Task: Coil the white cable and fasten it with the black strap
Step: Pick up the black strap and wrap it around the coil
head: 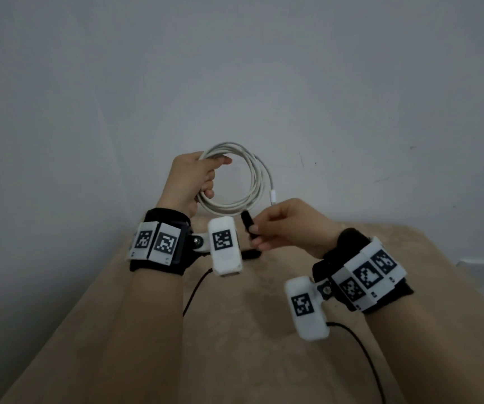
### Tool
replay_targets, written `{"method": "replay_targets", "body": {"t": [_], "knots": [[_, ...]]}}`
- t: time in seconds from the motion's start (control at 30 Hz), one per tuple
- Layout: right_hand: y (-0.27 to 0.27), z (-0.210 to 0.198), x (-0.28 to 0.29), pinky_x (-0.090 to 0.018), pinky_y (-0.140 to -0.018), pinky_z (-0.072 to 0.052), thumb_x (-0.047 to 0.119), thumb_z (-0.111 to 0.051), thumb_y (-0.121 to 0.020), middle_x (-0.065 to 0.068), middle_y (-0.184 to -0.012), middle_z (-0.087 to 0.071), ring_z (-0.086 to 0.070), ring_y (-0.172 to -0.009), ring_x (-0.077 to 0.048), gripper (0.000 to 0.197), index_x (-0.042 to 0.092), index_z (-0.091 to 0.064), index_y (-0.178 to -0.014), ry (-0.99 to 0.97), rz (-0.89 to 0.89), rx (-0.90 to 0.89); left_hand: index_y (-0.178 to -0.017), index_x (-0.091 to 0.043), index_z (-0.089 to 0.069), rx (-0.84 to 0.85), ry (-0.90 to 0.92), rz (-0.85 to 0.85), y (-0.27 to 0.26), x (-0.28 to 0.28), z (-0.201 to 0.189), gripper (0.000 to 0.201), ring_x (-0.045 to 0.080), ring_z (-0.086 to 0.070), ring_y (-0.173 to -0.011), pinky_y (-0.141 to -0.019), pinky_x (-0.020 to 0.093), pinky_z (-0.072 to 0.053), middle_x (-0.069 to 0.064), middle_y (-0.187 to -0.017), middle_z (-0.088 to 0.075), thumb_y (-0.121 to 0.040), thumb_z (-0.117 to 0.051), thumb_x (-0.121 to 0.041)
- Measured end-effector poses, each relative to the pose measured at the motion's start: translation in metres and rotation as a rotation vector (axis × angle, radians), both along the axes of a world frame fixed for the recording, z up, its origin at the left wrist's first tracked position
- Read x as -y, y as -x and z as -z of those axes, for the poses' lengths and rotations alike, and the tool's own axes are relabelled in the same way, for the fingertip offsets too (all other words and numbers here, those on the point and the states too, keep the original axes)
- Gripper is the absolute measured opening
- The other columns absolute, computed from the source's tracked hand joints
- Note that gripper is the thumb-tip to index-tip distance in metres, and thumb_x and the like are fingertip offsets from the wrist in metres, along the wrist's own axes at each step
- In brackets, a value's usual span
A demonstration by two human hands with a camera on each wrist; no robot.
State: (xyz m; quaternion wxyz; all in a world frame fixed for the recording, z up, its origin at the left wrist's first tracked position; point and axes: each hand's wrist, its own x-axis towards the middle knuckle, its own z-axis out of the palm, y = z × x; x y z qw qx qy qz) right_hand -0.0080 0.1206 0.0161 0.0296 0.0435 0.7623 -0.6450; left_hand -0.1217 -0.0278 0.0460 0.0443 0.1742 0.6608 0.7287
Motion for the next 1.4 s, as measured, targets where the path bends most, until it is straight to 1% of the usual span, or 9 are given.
{"method": "replay_targets", "body": {"t": [0.3, 0.43, 0.6, 0.73, 0.93, 1.07, 1.2, 1.3, 1.4], "knots": [[-0.01, -0.02, -0.032, -0.017, -0.049, -0.048, 0.011, -0.065, -0.087, -0.009, -0.063, -0.061, -0.054, -0.046, -0.01, 0.017, -0.002, -0.067, -0.076, 0.145, 0.216, -0.246, -0.085, -0.007, -0.069, -0.033, 0.003, -0.052, -0.008, -0.022, 0.006, 0.015, 0.007, -0.024, -0.036, -0.038, 0.017, -0.024, -0.007, -0.044, -0.031, -0.093, -0.056, -0.009], [-0.008, -0.021, -0.032, -0.016, -0.045, -0.045, 0.013, -0.066, -0.087, -0.004, -0.058, -0.062, -0.05, -0.043, -0.008, 0.016, 0.0, -0.069, -0.079, 0.187, 0.277, -0.318, -0.088, -0.005, -0.069, -0.068, 0.052, -0.067, -0.012, -0.034, 0.01, 0.013, 0.007, -0.026, -0.035, -0.038, 0.017, -0.026, -0.006, -0.045, -0.033, -0.091, -0.058, -0.01], [-0.001, -0.014, -0.019, -0.02, -0.041, -0.044, 0.012, -0.067, -0.087, -0.008, -0.053, -0.063, -0.05, -0.037, -0.011, 0.016, -0.003, -0.072, -0.083, 0.04, 0.346, -0.296, -0.075, -0.011, -0.065, -0.163, 0.129, -0.016, -0.024, -0.057, 0.011, 0.015, 0.008, -0.03, -0.034, -0.041, 0.021, -0.029, -0.011, -0.04, -0.035, -0.089, -0.061, -0.013], [0.001, -0.012, -0.021, -0.023, -0.047, -0.048, 0.015, -0.066, -0.087, -0.019, -0.059, -0.066, -0.055, -0.039, -0.015, 0.018, 0.006, -0.073, -0.073, 0.001, 0.488, -0.292, -0.069, -0.016, -0.048, -0.244, 0.166, 0.044, -0.032, -0.067, 0.009, 0.025, 0.007, -0.034, -0.035, -0.042, 0.024, -0.031, -0.011, -0.042, -0.039, -0.091, -0.06, -0.015], [-0.001, -0.014, -0.019, -0.022, -0.041, -0.043, 0.01, -0.057, -0.093, -0.008, -0.067, -0.072, -0.058, -0.043, -0.012, 0.022, 0.005, -0.071, -0.077, 0.214, 0.482, -0.344, -0.068, -0.012, -0.043, -0.166, 0.121, 0.183, -0.039, -0.069, 0.009, 0.027, 0.003, -0.03, -0.032, -0.038, 0.019, -0.022, -0.012, -0.039, -0.034, -0.09, -0.058, -0.01], [0.0, -0.016, -0.018, -0.021, -0.044, -0.047, 0.01, -0.056, -0.094, -0.007, -0.076, -0.074, -0.059, -0.045, -0.011, 0.018, 0.005, -0.071, -0.086, 0.252, 0.437, -0.332, -0.072, -0.015, -0.041, -0.124, 0.075, 0.155, -0.037, -0.065, 0.007, 0.03, 0.007, -0.027, -0.035, -0.039, 0.02, -0.021, -0.007, -0.046, -0.034, -0.096, -0.051, -0.029], [-0.001, -0.015, -0.018, -0.022, -0.042, -0.049, 0.009, -0.066, -0.087, -0.005, -0.069, -0.072, -0.06, -0.042, -0.013, 0.01, 0.007, -0.073, -0.08, 0.192, 0.508, -0.4, -0.084, -0.014, -0.049, -0.166, 0.137, 0.104, -0.037, -0.067, 0.01, 0.026, 0.015, -0.04, -0.049, -0.041, 0.023, -0.031, 0.001, -0.062, -0.044, -0.096, -0.051, -0.037], [-0.001, -0.012, -0.018, -0.024, -0.045, -0.049, 0.01, -0.07, -0.084, -0.009, -0.074, -0.074, -0.06, -0.042, -0.013, 0.007, 0.006, -0.074, -0.08, 0.128, 0.584, -0.442, -0.074, -0.011, -0.049, -0.193, 0.15, 0.149, -0.037, -0.071, 0.011, 0.035, 0.013, -0.038, -0.043, -0.039, 0.021, -0.03, 0.001, -0.058, -0.04, -0.096, -0.05, -0.037], [-0.001, -0.014, -0.018, -0.025, -0.046, -0.049, 0.01, -0.073, -0.081, -0.004, -0.06, -0.07, -0.061, -0.041, -0.014, 0.009, 0.004, -0.067, -0.078, 0.104, 0.652, -0.475, -0.078, -0.007, -0.053, -0.199, 0.137, 0.176, -0.037, -0.071, 0.013, 0.035, 0.011, -0.033, -0.039, -0.038, 0.02, -0.028, 0.003, -0.057, -0.037, -0.096, -0.051, -0.036]]}}
